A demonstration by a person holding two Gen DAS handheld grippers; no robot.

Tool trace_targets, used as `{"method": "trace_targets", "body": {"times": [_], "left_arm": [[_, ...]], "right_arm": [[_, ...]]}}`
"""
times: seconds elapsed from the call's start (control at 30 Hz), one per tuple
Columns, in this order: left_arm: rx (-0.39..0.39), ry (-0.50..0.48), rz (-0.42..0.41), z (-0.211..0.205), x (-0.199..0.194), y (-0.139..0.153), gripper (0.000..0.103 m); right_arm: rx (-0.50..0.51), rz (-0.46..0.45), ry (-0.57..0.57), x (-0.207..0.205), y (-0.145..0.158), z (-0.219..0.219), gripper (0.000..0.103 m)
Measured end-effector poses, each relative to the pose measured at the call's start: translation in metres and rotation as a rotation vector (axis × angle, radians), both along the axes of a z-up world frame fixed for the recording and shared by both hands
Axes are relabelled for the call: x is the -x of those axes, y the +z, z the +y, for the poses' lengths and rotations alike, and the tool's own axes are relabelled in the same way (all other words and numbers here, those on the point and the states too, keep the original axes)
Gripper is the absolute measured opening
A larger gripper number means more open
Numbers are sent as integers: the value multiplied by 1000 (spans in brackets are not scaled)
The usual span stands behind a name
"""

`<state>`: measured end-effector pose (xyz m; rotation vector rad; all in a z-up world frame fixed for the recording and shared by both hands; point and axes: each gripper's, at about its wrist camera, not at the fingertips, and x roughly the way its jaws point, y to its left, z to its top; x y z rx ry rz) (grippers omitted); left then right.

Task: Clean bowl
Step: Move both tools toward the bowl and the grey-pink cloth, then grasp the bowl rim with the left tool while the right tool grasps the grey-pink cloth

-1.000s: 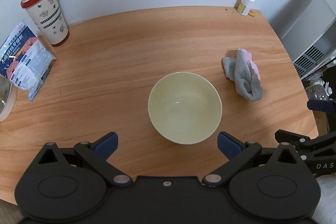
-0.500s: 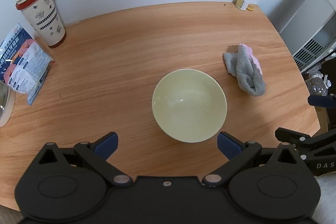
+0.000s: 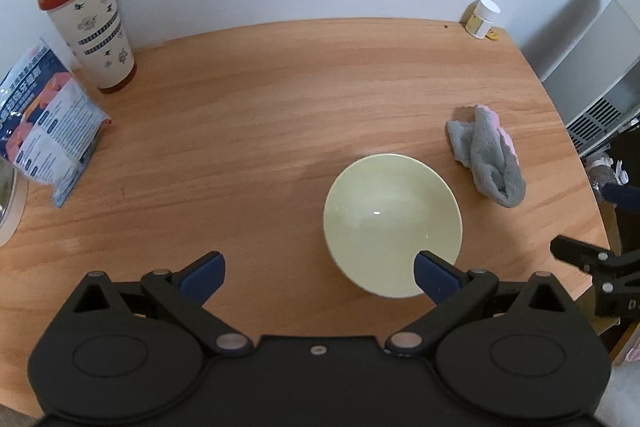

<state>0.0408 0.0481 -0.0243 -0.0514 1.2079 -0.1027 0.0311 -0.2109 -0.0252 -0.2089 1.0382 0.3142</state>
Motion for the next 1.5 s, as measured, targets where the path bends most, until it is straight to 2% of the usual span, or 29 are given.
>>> {"method": "trace_targets", "body": {"times": [0.1, 0.2, 0.3, 0.4, 0.5, 0.67, 0.8, 0.93, 1.03, 1.13, 1.33, 1.37, 1.4, 1.5], "left_arm": [[5, -10, -3, 1, -5, -4, 103], [20, -13, 0, 8, -9, -9, 103], [40, -24, -12, 11, -13, -13, 103], [50, -35, -21, 12, -16, -18, 103], [61, -46, -30, 13, -19, -22, 103], [77, -59, -38, 16, -23, -30, 103], [118, -70, -45, 20, -23, -38, 102], [158, -90, -62, 21, -24, -44, 102], [145, -94, -69, 18, -25, -48, 102], [120, -98, -70, 13, -26, -54, 102], [118, -40, -37, 12, -26, -66, 97], [116, -29, -34, 12, -26, -67, 91], [112, -19, -32, 12, -26, -68, 85], [116, -5, -32, 10, -24, -71, 83]], "right_arm": [[32, -71, -22, -1, -2, -1, 103], [23, -92, -33, -4, -5, -4, 103], [-19, -90, -53, -13, -12, -9, 102], [-63, -139, -65, -15, -16, -14, 102], [-111, -149, -80, -23, -25, -18, 101], [-98, -149, -46, -33, -37, -11, 97], [-97, -123, -42, -43, -43, -11, 87], [-103, -105, -32, -54, -47, -12, 83], [-101, -94, -19, -64, -52, -15, 78], [-92, -80, 3, -73, -60, -17, 78], [-94, -60, 81, -92, -74, -22, 77], [-84, -55, 104, -94, -77, -21, 76], [-74, -50, 127, -97, -80, -20, 73], [-48, -22, 205, -106, -90, -18, 64]]}}
